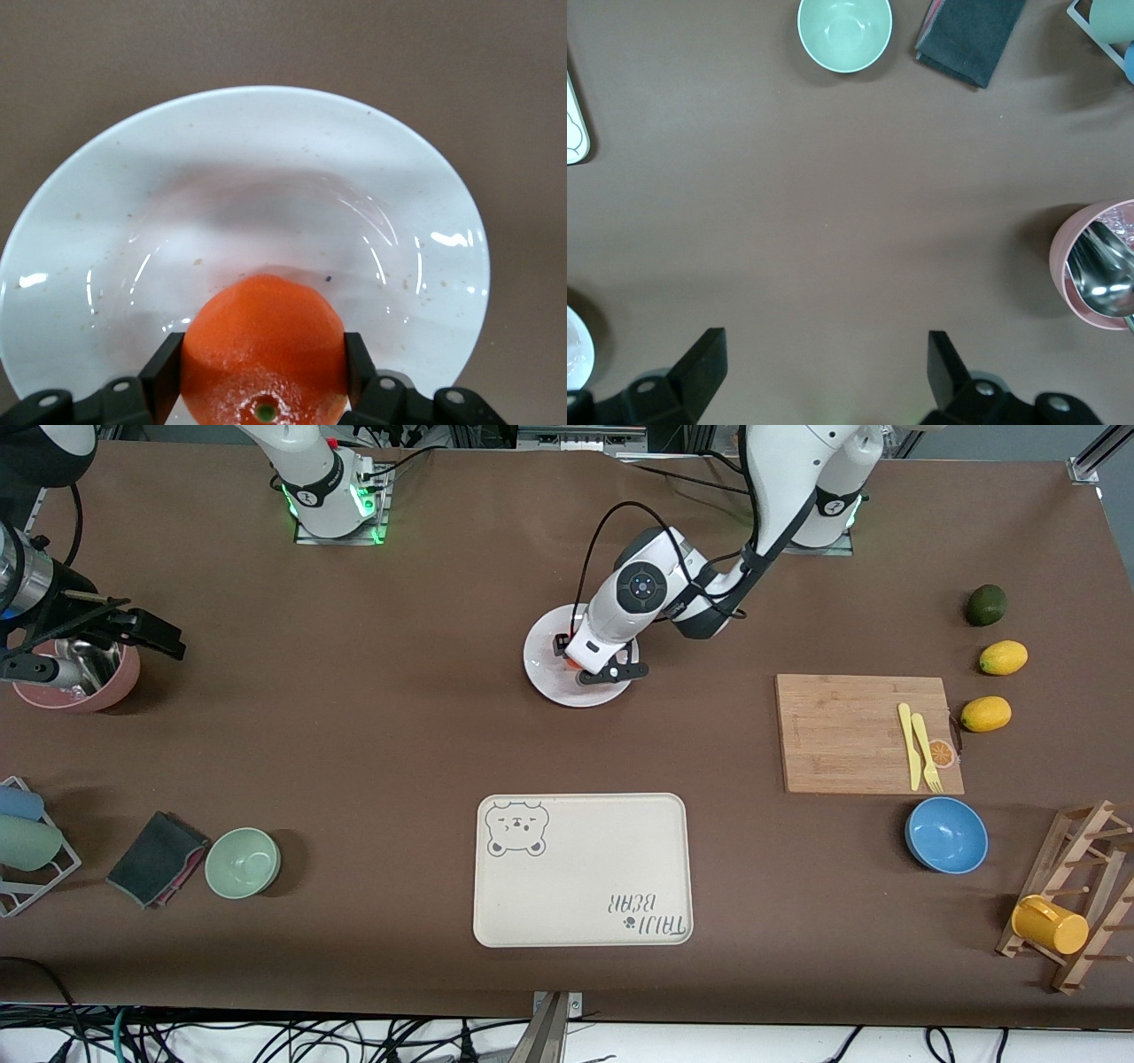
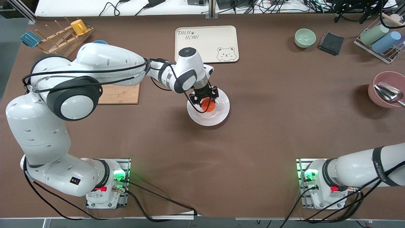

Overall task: Place orange and plate with both arms
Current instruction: 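Carry the orange with the left gripper over the white plate, then open the left gripper to release the orange onto the plate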

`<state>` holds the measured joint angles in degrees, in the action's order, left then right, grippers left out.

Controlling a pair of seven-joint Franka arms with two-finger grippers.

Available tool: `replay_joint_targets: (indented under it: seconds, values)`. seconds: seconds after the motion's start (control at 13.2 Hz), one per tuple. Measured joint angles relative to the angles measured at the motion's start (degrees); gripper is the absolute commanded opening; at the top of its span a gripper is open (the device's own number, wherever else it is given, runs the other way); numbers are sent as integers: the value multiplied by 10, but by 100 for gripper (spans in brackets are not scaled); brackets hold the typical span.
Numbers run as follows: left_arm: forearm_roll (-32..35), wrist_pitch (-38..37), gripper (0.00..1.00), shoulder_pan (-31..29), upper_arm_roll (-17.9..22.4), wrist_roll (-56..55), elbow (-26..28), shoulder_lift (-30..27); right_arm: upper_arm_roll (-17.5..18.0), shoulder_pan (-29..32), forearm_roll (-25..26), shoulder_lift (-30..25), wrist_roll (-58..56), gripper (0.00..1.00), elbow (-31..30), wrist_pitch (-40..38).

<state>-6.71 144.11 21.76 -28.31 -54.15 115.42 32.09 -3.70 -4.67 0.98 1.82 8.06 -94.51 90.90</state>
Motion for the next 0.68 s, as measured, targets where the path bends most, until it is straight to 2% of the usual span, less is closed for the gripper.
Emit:
replay_joint_targets:
  seconds: [0.08,0.23,0.68]
  values:
    - [6,0,83,0,0,-9,-1,2,0,0,0,0,0,100,0,0]
    - [11,0,99,0,4,-13,-2,5,0,0,0,0,0,100,0,0]
    - [12,-1,100,-7,10,-13,-18,-2,0,0,0,1,0,100,0,-1]
